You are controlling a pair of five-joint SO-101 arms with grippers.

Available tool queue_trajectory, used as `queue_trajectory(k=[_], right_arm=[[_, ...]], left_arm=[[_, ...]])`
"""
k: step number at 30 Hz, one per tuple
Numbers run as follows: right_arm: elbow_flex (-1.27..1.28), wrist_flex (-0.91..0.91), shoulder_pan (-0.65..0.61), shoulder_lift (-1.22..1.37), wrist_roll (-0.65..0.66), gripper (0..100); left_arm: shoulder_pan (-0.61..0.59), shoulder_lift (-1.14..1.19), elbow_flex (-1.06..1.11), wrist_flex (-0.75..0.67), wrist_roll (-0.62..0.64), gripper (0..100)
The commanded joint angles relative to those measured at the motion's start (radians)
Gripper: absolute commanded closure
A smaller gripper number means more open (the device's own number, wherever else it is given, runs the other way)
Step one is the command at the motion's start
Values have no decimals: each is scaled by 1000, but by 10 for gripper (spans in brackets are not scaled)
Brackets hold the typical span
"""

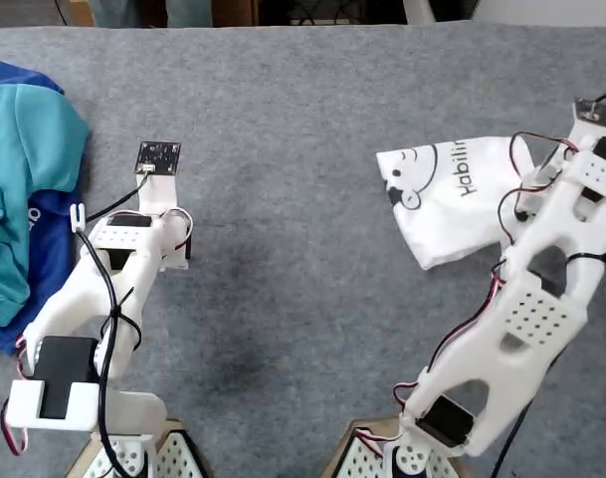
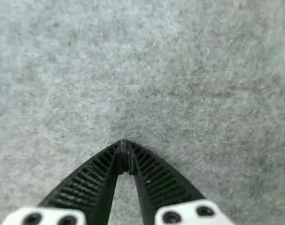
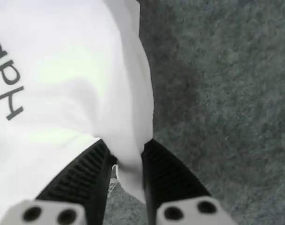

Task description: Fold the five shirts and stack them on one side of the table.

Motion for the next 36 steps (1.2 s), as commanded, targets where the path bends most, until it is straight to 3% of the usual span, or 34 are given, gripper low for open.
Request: queue_trajectory(k=[1, 8, 10, 14, 17, 20, 23, 30, 36], right_arm=[[-222, 71, 26, 68, 0, 984], [-507, 250, 20, 197, 0, 963], [-573, 288, 18, 208, -2, 874], [-590, 287, 17, 176, -2, 633], [-536, 288, 6, 114, -6, 541], [-404, 288, -9, 8, -11, 571], [-203, 288, -23, -145, -44, 673], [197, 285, -127, -486, -78, 961], [334, 278, -215, -624, -229, 957]], left_arm=[[-2, -5, -42, 2, 14, 970], [-7, -12, -50, 5, 12, 970], [-12, -21, -62, 32, 11, 971], [-88, -109, -159, 261, 11, 970], [-199, -206, -228, 393, 2, 968], [-321, -308, -275, 453, -75, 967], [-429, -422, -323, 489, -172, 956], [-696, -480, -389, 427, -206, 730], [-768, -226, -449, 219, -210, 733]])
